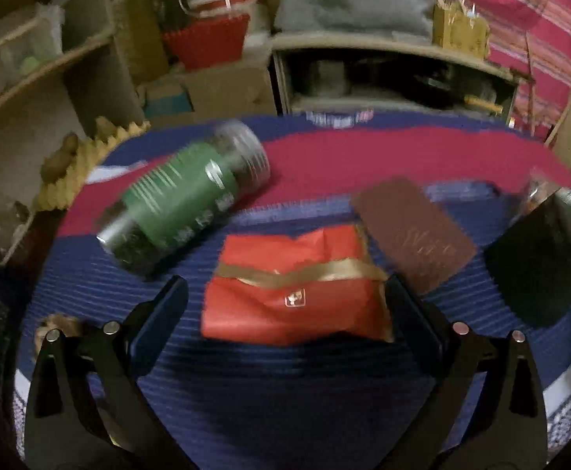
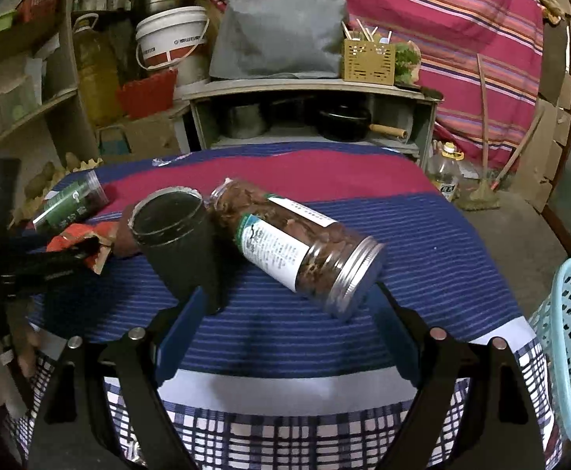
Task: Collect trash
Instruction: 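Grasp the red snack packet with the left gripper while the right grasps the black cup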
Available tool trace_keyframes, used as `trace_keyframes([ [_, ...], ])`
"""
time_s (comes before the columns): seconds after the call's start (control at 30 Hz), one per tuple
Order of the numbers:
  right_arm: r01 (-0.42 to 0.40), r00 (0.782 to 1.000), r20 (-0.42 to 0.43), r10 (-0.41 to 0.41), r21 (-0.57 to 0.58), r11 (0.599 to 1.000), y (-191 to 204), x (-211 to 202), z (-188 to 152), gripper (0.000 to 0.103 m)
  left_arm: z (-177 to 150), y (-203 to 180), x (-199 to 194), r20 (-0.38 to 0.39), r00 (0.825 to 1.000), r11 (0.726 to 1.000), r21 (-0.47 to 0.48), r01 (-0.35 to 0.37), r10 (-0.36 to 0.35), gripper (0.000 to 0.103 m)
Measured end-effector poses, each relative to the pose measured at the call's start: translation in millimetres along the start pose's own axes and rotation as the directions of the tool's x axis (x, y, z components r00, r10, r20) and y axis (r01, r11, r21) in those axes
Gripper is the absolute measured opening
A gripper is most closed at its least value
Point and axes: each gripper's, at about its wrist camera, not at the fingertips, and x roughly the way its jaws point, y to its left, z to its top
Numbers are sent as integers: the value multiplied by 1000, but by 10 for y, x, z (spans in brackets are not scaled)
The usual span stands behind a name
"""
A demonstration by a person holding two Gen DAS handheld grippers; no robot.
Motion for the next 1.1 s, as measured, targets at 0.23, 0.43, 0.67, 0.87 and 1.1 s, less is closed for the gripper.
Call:
trace_keyframes([
  [0.23, -18, 1000, -7, 18, -22, 1000, 68, 27, 15, 83, 20, 82, 7, -11, 995, 995, -27, 94, -94, 64],
  [0.43, -50, 998, -41, 49, -32, 998, 237, 142, 20, 83, -45, 63, -227, 31, 997, 997, 26, 76, -77, 47],
  [0.67, -121, 992, -45, 119, -35, 992, 506, 257, 179, 83, -98, 346, -607, 80, 993, 996, -10, 89, -88, 47],
  [0.87, -70, 996, -63, 65, -85, 994, 702, 438, 263, 82, -117, 473, -712, 90, 994, 998, -28, 58, -55, 47],
  [1.1, -171, 983, -69, 167, -52, 984, 653, 393, 259, 56, -145, 393, -780, 87, 996, 999, -34, 25, -22, 47],
])
